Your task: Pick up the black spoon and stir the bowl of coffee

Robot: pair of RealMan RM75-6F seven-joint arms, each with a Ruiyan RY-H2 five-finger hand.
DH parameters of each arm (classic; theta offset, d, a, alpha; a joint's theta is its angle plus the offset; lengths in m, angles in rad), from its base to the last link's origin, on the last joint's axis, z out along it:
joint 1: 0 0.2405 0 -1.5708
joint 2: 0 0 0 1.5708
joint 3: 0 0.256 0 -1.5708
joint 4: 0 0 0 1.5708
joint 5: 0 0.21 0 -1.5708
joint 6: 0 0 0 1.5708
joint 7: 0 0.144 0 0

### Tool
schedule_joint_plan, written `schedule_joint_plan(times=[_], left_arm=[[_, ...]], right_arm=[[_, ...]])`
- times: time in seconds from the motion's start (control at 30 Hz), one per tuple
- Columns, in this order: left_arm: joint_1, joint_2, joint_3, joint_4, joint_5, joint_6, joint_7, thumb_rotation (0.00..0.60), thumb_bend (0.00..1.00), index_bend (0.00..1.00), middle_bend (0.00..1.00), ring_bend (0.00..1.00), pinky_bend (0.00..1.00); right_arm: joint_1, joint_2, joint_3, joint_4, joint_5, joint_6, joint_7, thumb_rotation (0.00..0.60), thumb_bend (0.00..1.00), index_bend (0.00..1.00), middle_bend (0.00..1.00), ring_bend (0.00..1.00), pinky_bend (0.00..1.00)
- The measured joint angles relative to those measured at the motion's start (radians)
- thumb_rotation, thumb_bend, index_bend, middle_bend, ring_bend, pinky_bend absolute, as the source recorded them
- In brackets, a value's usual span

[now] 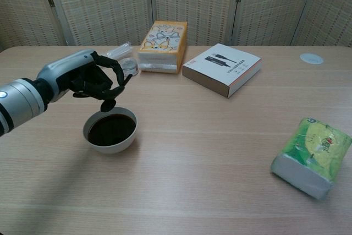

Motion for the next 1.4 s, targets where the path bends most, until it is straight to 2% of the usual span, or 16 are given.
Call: schedule_joint_plan(times=[0.37, 0.67, 1.4], left_arm=[[0.003, -0.094, 0.044, 0.131, 0.028, 0.042, 0.091, 0.600, 0.46, 0.66, 1.00, 0.95, 1.00], [0.012, -0.135, 0.076, 0.213, 0.076, 0.090, 0.152, 0.600, 0.46, 0.66, 1.00, 0.95, 1.00], [0.047, -0.149, 0.113, 0.183, 0.092, 0.103, 0.237, 0.600, 0.46, 0.66, 1.00, 0.95, 1.00]], right_arm=[[-0.001, 0.001, -0.001, -0.008, -0.008, 0.006, -0.007, 0.600, 0.17, 0.09, 0.21, 0.34, 0.21], [-0.005, -0.001, -0.002, -0.008, -0.011, 0.013, -0.007, 0.600, 0.17, 0.09, 0.21, 0.34, 0.21], [-0.019, -0.007, -0.009, 0.003, -0.019, 0.032, 0.002, 0.600, 0.17, 0.09, 0.21, 0.35, 0.21]])
